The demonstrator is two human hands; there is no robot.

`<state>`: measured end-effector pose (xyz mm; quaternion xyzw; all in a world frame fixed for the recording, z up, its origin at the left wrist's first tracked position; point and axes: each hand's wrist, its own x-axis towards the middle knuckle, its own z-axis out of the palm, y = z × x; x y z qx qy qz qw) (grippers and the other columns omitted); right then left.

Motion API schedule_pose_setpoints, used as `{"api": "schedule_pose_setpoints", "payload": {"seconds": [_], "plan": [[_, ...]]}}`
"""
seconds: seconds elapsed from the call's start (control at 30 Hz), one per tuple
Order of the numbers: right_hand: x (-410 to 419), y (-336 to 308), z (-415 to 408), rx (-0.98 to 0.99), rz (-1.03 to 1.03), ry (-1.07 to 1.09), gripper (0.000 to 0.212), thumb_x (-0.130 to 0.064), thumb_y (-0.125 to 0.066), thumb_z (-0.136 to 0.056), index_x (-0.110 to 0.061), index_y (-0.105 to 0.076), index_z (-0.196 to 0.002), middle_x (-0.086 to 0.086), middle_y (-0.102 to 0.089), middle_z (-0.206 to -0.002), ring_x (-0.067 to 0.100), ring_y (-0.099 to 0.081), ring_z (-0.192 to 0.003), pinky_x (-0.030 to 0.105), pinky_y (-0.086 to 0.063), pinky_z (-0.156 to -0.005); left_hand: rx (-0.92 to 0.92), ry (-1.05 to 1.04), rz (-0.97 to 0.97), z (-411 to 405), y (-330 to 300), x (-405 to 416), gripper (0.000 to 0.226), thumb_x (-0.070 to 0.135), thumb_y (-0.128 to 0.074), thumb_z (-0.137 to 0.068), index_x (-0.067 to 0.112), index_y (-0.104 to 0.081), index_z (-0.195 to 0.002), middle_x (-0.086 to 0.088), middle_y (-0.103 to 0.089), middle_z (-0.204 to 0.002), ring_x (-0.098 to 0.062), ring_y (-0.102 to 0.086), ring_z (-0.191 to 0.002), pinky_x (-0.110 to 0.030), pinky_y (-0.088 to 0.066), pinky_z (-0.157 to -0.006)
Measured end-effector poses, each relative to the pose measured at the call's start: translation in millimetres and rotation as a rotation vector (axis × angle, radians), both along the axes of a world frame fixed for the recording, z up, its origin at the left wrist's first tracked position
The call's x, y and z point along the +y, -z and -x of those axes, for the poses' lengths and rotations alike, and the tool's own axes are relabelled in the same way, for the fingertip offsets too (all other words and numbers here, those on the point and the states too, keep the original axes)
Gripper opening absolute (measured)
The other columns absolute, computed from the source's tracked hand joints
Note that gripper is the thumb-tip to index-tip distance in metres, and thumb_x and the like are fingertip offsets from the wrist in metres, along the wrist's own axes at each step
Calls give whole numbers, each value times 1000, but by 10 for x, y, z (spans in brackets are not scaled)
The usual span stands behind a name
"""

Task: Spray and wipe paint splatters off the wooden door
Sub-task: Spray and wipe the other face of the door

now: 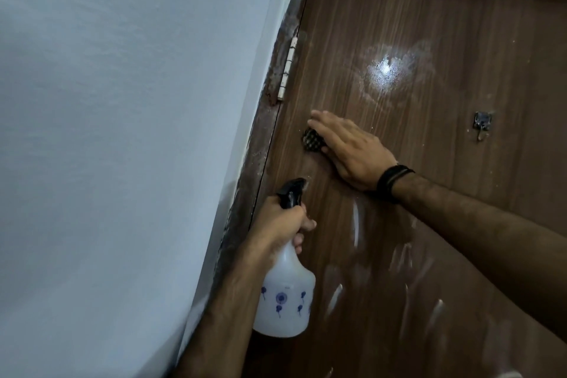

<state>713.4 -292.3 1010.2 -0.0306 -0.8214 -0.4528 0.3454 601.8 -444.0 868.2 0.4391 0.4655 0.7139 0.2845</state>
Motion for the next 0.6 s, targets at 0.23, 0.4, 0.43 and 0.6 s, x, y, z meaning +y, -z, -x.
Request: {"api": "schedule_pose_setpoints", "payload": {"seconds": [0.23, 0.4, 0.43, 0.6], "plan": [[-44, -108, 164, 225, 28, -5, 52, -24, -37, -107, -10, -25, -156, 9, -21, -164, 25, -20, -150, 46, -26, -121, -30, -4, -17, 100, 76, 71, 16, -4, -63, -87, 10, -62, -94, -8, -67, -84, -9, -46, -44, -27, -44, -46], [62, 508, 75, -64, -63, -9, 58, -21, -42, -104, -10, -22, -157, 10, -17, -165, 25, -16, -152, 43, -21, -123, -11, -6, 9, 97, 170, 9, 16, -2, -64, -88, 11, -61, -96, -5, -66, -83, -8, -47, -45, -25, -44, -47], [76, 632, 71, -110, -64, 3, 62, -19, -46, -102, -11, -20, -158, 9, -15, -165, 24, -14, -152, 43, -21, -123, -17, -4, 11, 93, 196, -12, 16, -2, -64, -88, 12, -61, -94, -5, -65, -81, -8, -47, -45, -25, -44, -47], [81, 545, 8, -265, -85, 30, 71, -14, -54, -96, -14, -19, -158, 6, -16, -165, 23, -15, -152, 41, -21, -122, -17, 4, 36, 51, 297, -74, 16, -3, -64, -88, 11, -60, -95, -3, -61, -77, -8, -46, -45, -25, -44, -46]]}}
